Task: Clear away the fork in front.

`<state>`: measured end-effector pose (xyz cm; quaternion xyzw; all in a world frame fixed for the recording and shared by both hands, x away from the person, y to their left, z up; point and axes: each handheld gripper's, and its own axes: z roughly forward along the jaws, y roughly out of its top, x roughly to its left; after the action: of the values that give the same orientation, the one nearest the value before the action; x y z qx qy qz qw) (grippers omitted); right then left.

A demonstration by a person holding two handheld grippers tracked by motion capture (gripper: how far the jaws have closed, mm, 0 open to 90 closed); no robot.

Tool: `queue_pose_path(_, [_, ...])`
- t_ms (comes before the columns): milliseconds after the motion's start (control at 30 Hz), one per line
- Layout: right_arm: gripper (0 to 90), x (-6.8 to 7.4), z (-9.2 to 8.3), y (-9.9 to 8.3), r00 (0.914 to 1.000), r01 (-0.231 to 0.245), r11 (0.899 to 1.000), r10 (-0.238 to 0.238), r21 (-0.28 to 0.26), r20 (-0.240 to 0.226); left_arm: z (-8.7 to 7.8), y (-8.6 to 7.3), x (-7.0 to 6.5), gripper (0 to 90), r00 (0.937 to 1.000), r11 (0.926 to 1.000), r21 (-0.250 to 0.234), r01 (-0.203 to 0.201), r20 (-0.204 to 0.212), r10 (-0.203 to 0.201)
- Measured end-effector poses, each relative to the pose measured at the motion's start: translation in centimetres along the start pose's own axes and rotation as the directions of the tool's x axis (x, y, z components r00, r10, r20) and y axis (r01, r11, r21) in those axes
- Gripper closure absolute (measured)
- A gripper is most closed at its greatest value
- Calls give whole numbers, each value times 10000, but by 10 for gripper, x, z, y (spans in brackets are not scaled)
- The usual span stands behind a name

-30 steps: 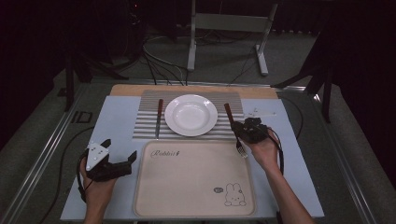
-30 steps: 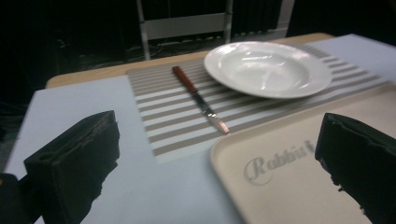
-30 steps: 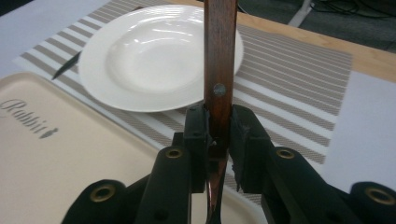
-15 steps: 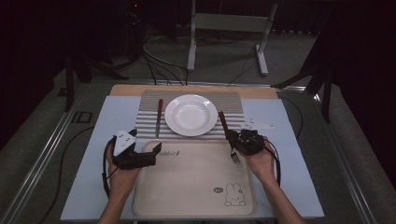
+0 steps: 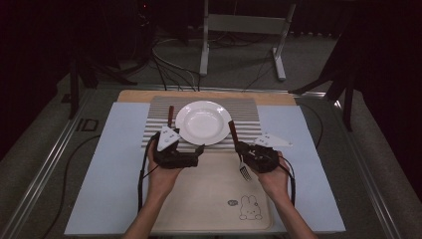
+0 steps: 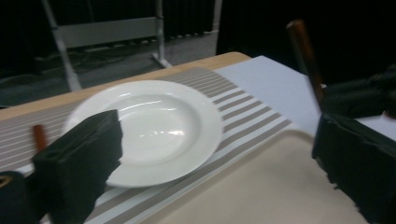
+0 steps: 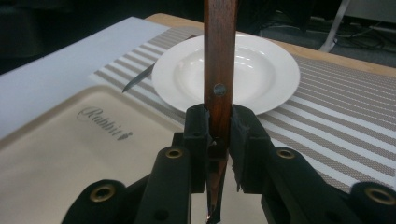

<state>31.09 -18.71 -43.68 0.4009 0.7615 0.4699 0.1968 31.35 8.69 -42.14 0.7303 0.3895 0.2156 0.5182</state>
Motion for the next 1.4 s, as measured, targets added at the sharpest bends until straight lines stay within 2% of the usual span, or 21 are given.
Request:
queue_pose_path(133, [780,9,2,-2,9999,-10,9999,8,-149,-148,17,5,-15,138,9994,9997,131,212,269,-216])
queue_pose_path(267, [780,16,3,-2,9996,124,9996,-131,-251,-256,31,8,-25,239,9943,9982,139,585,885,-595])
queue_pose_path(367, [780,20,2,-3,9996,139,9992,-148,-370,-256,38,8,-31,382,9862,9967,115,798,1448,-806])
queue_pose_path(433, [780,22,2,-3,9996,158,9990,-168,-417,-242,42,8,-33,493,9764,9953,83,962,1934,-960])
queue_pose_path(500, [780,23,2,-4,9995,162,9987,-175,-474,-265,46,7,-35,578,9737,9944,159,1042,2018,-1053])
queue_pose_path(533, [780,24,2,-4,9995,139,9987,-153,-498,-265,47,7,-35,616,9703,9935,187,1119,2139,-1133])
queue_pose_path(600, [780,25,2,-4,9994,175,9984,-191,-543,-292,49,6,-36,660,9657,9918,265,1252,2259,-1280])
queue_pose_path(733, [780,27,1,-4,9992,212,9979,-231,-609,-319,49,6,-35,779,9489,9889,230,1465,2792,-1471])
queue_pose_path(767, [780,27,1,-4,9990,212,9979,-235,-606,-380,49,6,-37,801,9520,9910,219,1319,2757,-1328])
queue_pose_path(800, [779,27,2,-4,9988,179,9984,-203,-535,-436,49,6,-39,804,9597,9934,212,1124,2570,-1141])
queue_pose_path(867, [772,26,2,-5,9986,262,9980,-288,-580,-439,49,6,-38,806,9560,9919,256,1245,2644,-1269])
queue_pose_path(900, [754,26,2,-5,9987,305,9976,-329,-617,-388,49,7,-37,807,9562,9913,270,1285,2618,-1311])
queue_pose_path(1000, [506,26,4,-5,9982,342,9979,-369,-554,-477,49,8,-35,807,9567,9907,269,1333,2575,-1357])
queue_pose_path(1067, [387,24,4,-5,9970,385,9983,-413,-444,-661,47,9,-33,807,9587,9916,255,1266,2536,-1289])
queue_pose_path(1133, [294,24,6,-5,9973,513,9987,-516,-72,-518,45,10,-32,807,9595,9916,240,1268,2505,-1287])
queue_pose_path(1233, [221,23,5,-7,9975,532,9986,-534,-39,-453,42,11,-29,807,9614,9928,228,1173,2481,-1193])
queue_pose_path(1300, [167,24,4,-7,9976,664,9978,-665,-23,-192,40,12,-27,807,9619,9930,234,1158,2468,-1180])
queue_pose_path(1333, [157,25,3,-8,9975,706,9975,-706,-70,-68,39,12,-25,807,9627,9932,239,1139,2445,-1162])
queue_pose_path(1400, [151,24,1,-8,9974,705,9975,-707,-107,-126,37,13,-23,806,9620,9930,251,1151,2462,-1178])
